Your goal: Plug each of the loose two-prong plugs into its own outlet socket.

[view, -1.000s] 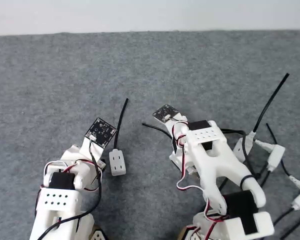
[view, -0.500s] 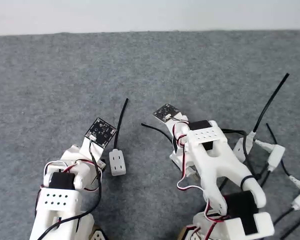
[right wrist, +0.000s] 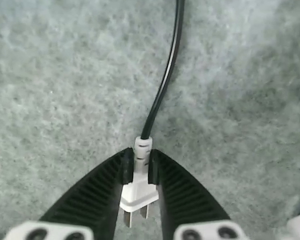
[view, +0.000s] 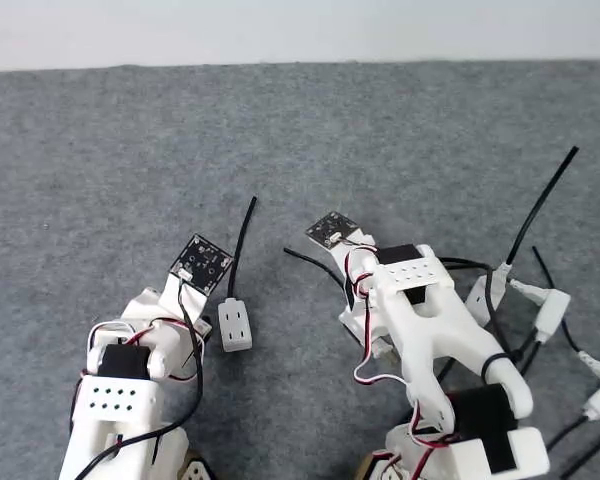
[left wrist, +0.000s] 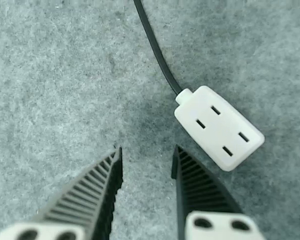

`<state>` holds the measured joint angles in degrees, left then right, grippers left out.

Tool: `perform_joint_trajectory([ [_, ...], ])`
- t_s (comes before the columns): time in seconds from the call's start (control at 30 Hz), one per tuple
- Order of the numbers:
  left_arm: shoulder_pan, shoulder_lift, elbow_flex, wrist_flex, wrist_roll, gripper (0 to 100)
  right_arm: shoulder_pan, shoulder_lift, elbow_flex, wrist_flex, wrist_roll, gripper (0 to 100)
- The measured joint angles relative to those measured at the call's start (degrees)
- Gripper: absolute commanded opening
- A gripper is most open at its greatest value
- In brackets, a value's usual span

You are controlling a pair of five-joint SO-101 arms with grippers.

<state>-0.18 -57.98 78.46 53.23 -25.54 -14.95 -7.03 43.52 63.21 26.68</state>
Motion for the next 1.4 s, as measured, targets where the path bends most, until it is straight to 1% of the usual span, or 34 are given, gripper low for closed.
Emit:
perform_joint_trajectory([
  [0.07,0.0,0.0,0.0,-0.09,0.0,15,0.0,0.0,-1.14,2.02,0.0,14.6],
  [0.13,0.0,0.0,0.0,-0.18,0.0,15,0.0,0.0,-2.64,3.52,0.09,15.8],
  [0.23,0.0,0.0,0.0,-0.18,0.0,15,0.0,0.0,-4.22,4.4,0.09,12.1],
  [0.4,0.0,0.0,0.0,-0.18,0.0,15,0.0,0.0,-4.57,4.48,0.09,0.6],
  [0.5,0.0,0.0,0.0,-0.18,0.0,15,0.0,0.0,-4.57,4.48,0.09,2.3],
  [1.0,0.0,0.0,0.0,-0.26,0.0,15,0.0,0.0,-4.57,4.48,0.09,2.1],
  [1.4,0.0,0.0,0.0,-0.26,0.0,15,-0.09,0.0,-1.93,2.9,0.09,2.0],
])
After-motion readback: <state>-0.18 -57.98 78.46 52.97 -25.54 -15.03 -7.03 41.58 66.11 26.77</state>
